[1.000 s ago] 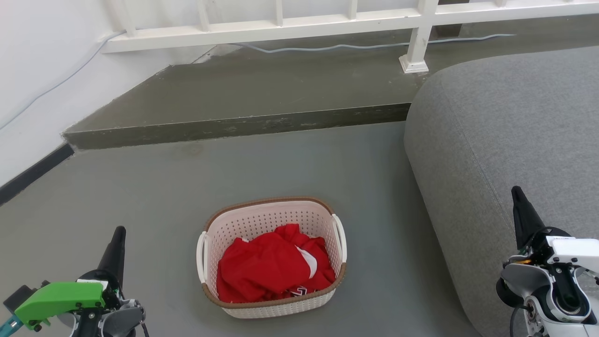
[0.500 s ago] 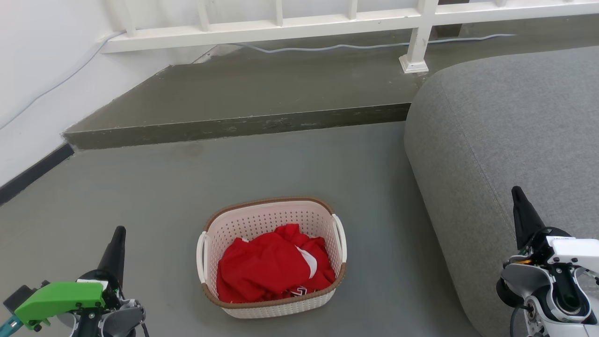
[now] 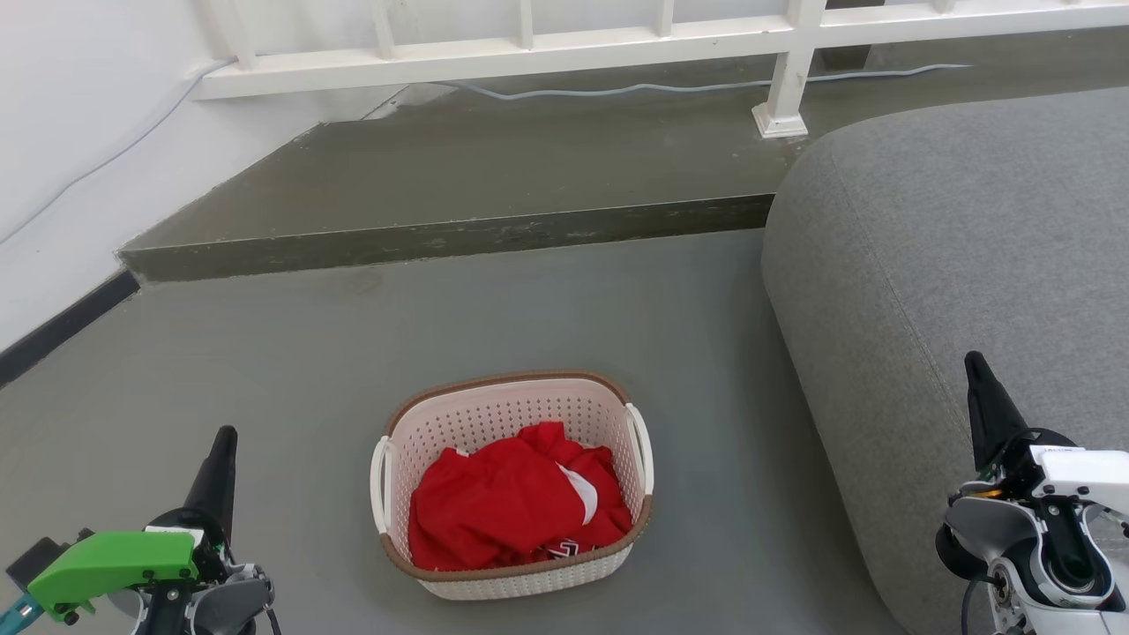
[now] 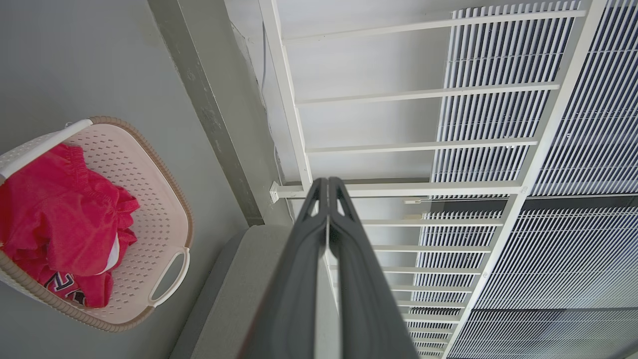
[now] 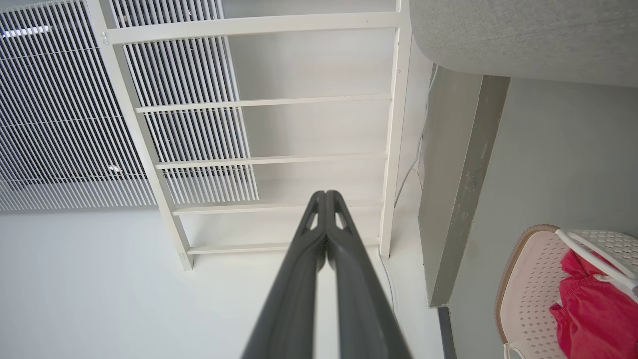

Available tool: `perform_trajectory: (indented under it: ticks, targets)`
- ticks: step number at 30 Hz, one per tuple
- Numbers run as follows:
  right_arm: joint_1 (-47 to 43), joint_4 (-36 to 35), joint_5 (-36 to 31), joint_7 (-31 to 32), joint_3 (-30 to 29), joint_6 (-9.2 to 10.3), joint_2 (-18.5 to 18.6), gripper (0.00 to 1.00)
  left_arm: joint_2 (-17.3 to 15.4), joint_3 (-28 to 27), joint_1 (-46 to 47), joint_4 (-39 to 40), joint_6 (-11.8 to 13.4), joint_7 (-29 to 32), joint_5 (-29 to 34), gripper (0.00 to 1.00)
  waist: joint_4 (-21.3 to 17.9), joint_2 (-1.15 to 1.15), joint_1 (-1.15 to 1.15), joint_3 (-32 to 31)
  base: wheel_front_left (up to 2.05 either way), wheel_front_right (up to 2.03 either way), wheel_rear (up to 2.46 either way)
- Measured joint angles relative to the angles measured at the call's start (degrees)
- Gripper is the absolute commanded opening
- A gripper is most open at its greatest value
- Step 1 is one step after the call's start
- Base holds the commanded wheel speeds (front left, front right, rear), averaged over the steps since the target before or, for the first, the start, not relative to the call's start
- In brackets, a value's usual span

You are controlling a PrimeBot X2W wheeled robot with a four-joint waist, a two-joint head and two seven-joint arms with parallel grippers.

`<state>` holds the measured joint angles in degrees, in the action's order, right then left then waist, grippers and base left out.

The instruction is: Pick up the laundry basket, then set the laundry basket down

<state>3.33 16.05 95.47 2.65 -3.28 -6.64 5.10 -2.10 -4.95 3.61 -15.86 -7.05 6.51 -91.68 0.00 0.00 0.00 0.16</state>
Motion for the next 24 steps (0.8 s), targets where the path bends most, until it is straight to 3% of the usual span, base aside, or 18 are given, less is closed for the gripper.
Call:
perform_trajectory:
  ticks: [24]
  targets:
    - [0.0,0.0,0.0,0.0,-0.1,0.0,0.0,0.0,0.0,0.0,0.0,0.0,0.0,0.0,0.0,0.0,0.0,0.0,0.0,0.0,0.0,0.0,0.0]
